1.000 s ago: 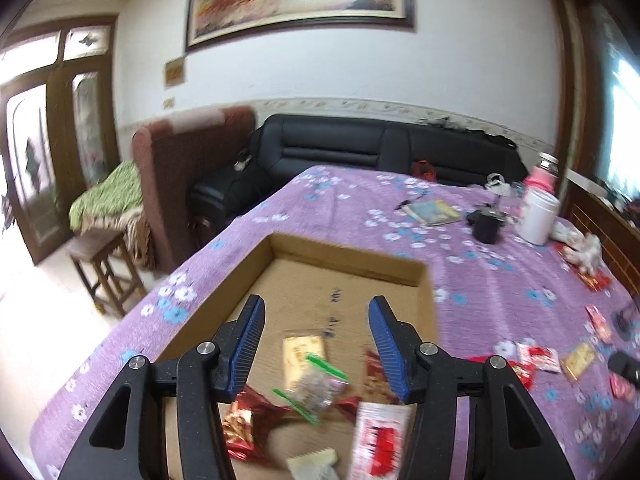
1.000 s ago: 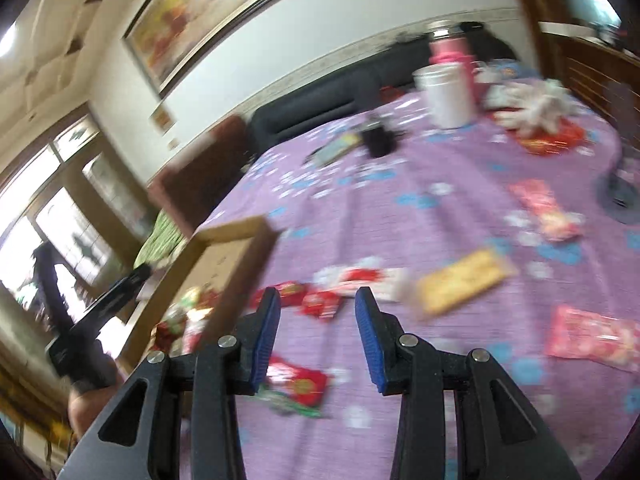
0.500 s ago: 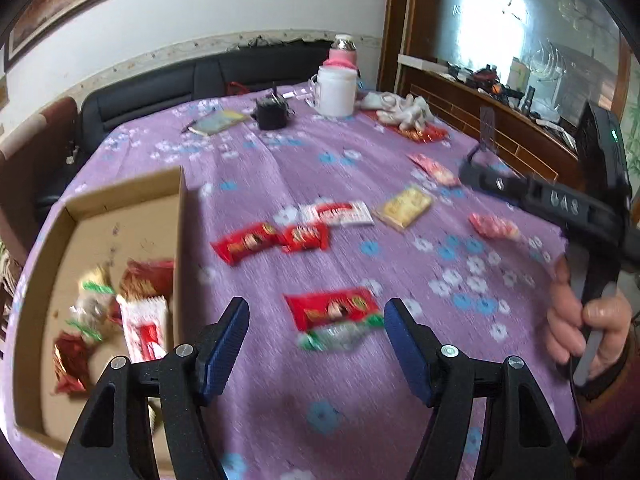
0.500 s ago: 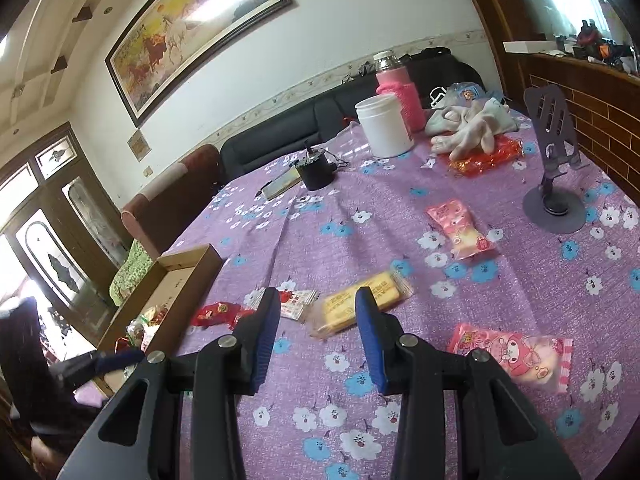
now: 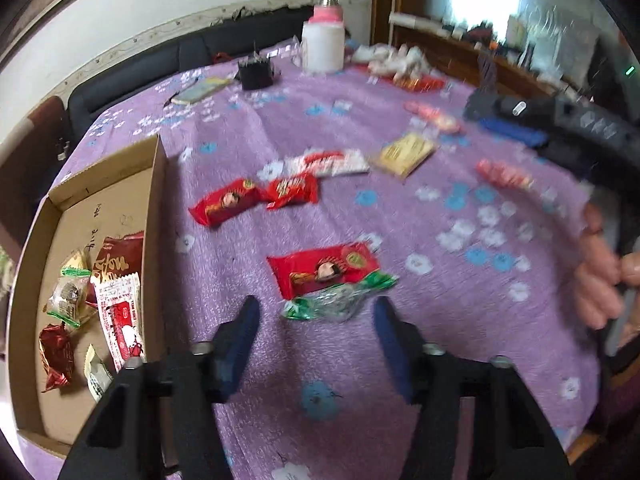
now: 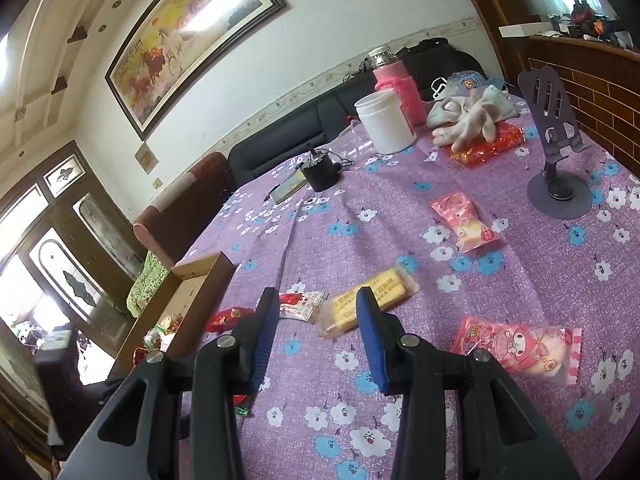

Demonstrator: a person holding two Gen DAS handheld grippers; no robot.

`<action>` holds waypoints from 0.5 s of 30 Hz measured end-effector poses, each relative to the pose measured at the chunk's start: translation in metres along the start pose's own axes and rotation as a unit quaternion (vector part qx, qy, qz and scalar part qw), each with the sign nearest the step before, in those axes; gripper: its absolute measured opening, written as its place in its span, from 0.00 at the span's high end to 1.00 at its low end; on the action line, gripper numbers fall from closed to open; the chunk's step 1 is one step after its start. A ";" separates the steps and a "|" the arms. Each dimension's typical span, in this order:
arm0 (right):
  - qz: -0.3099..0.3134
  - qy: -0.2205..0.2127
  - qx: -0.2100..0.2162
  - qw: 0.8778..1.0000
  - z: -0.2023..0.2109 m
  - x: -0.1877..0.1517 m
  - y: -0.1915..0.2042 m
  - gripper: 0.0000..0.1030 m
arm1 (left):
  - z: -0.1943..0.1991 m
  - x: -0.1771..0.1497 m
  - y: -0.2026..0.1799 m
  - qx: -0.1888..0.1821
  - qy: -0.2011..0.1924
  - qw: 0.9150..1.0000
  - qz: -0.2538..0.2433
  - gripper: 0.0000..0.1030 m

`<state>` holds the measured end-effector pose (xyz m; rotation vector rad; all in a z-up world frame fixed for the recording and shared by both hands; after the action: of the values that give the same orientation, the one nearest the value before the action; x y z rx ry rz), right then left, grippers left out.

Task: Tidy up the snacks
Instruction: 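Move both open grippers back to the remaining snack pile, then grasp the green-wrapped snack with the left gripper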

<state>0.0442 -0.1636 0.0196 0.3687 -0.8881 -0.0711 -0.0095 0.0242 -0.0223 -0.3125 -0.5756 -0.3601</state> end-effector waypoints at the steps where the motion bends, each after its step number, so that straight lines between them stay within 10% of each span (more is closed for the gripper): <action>1: 0.000 0.000 -0.001 1.000 0.000 0.000 0.000 0.63 | -0.005 0.000 0.002 0.009 0.007 1.000 -0.001 0.46; 7: -0.012 0.000 -0.001 1.000 0.002 -0.001 -0.004 0.63 | -0.034 0.025 0.000 0.023 0.005 1.000 -0.008 0.73; 15: -0.027 0.004 -0.002 1.000 0.003 -0.001 -0.011 0.62 | -0.033 0.042 0.015 -0.033 -0.023 0.998 0.052 0.73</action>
<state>0.0423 -0.1741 0.0168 0.3890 -0.8697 -0.1215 0.0452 0.0144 -0.0267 -0.4134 -0.5908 -0.2729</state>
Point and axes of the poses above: each gripper's, at about its wrist camera, not at the fingertips, and z roughly against the way its jaws point, y to its left, x to its top, the point moved 6 cm from there along -z, roughly the way its jaws point, and after that the axes turned 15 degrees about -x, right-handed, at the moved point
